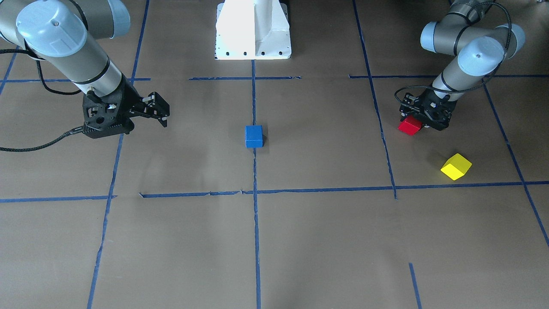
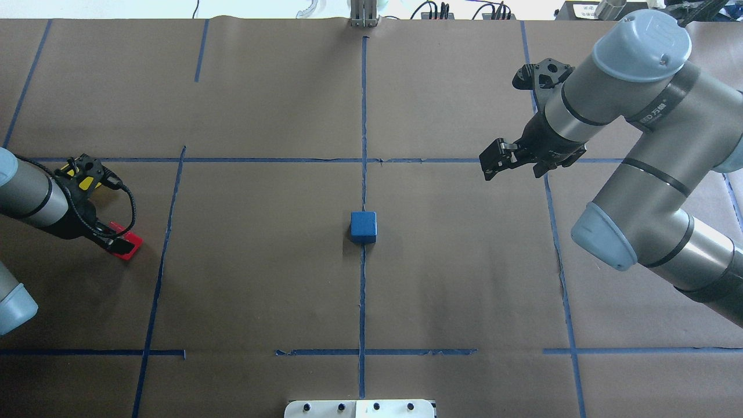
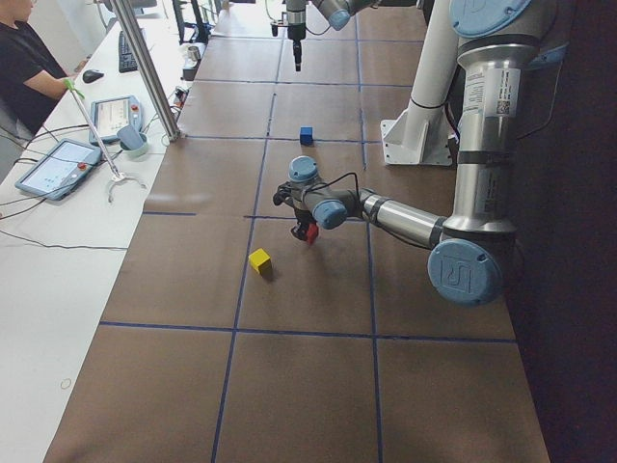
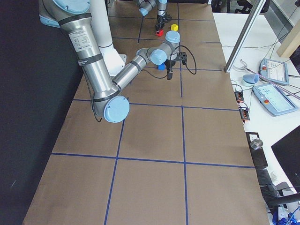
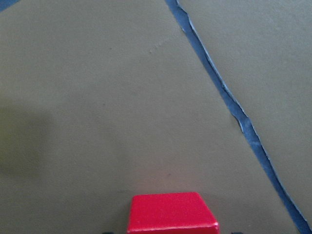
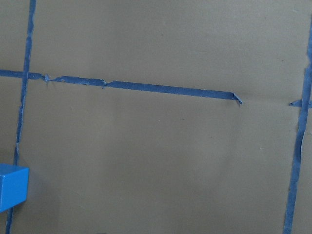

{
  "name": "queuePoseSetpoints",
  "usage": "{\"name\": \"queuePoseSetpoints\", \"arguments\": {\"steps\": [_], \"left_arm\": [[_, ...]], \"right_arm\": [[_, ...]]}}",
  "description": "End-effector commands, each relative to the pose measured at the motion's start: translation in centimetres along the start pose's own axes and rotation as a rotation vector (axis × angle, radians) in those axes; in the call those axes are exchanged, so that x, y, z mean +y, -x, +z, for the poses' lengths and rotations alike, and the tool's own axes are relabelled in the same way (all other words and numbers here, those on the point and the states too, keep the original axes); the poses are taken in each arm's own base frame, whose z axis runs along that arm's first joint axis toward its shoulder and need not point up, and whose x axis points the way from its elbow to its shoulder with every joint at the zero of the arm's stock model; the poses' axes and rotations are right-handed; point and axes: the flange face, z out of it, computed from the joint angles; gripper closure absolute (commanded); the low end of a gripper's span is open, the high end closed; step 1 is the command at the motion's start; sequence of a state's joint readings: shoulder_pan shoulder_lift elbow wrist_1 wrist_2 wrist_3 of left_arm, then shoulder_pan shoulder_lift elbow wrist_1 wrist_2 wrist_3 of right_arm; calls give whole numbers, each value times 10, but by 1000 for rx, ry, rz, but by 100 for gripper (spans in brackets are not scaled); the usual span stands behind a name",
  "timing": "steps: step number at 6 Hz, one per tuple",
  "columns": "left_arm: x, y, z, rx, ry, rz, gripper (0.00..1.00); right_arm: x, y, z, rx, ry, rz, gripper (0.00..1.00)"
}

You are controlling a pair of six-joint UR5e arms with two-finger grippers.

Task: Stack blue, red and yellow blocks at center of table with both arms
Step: 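Carry the red cube with the left gripper over the blue cube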

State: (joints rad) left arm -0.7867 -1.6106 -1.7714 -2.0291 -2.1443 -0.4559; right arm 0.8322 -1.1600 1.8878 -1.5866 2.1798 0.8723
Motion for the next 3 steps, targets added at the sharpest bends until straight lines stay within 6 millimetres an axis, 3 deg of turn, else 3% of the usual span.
{"name": "queuePoseSetpoints", "arguments": {"steps": [1, 2, 3], "left_arm": [[-82, -65, -33, 32, -62, -103, 96], [-133, -114, -57, 34, -46, -218, 98], [-157, -185, -55, 46, 19, -273, 98]], "right_arm": [[-5, -20, -5, 8, -4, 26, 0], [-12, -36, -13, 18, -17, 28, 0], [-14, -60, -19, 0, 8, 26, 0]]}}
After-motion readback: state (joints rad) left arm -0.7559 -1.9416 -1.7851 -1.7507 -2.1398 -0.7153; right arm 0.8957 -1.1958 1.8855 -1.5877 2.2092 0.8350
